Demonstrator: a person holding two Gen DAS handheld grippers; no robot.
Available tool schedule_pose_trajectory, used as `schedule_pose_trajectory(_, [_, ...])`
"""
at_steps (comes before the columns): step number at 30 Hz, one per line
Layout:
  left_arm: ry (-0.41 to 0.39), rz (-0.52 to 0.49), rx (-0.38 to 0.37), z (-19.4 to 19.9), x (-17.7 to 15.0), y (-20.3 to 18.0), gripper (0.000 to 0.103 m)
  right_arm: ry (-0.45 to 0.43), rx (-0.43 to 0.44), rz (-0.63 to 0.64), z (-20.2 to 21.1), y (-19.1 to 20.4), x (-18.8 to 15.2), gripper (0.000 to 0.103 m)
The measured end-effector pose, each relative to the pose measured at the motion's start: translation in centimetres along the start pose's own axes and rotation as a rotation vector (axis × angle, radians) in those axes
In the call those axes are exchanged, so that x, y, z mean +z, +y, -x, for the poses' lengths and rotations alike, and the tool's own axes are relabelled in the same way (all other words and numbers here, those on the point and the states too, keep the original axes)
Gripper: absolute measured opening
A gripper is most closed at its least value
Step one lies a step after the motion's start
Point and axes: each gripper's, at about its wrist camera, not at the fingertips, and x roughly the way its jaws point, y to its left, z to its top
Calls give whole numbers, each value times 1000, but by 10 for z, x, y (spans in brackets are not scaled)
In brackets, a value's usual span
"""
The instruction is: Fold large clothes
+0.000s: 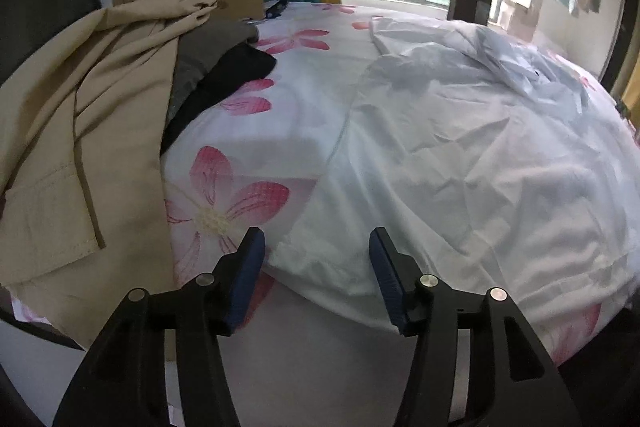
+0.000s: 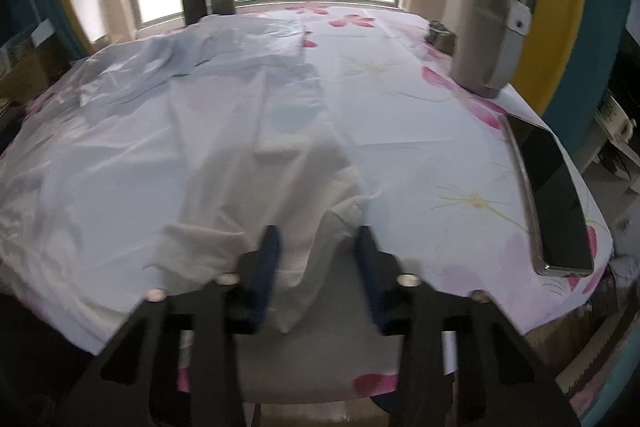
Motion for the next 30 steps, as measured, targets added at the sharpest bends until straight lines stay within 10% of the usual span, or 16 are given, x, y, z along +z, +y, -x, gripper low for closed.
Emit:
schedule_pose_trajectory(5, [22,-99,-74,5,1,-16,5,17,58,43,-1,14,3,3])
schedule_pose_trajectory(30, [-277,-36,-81,58,93,-7,5,-207,35,-8,43,-9,84,3])
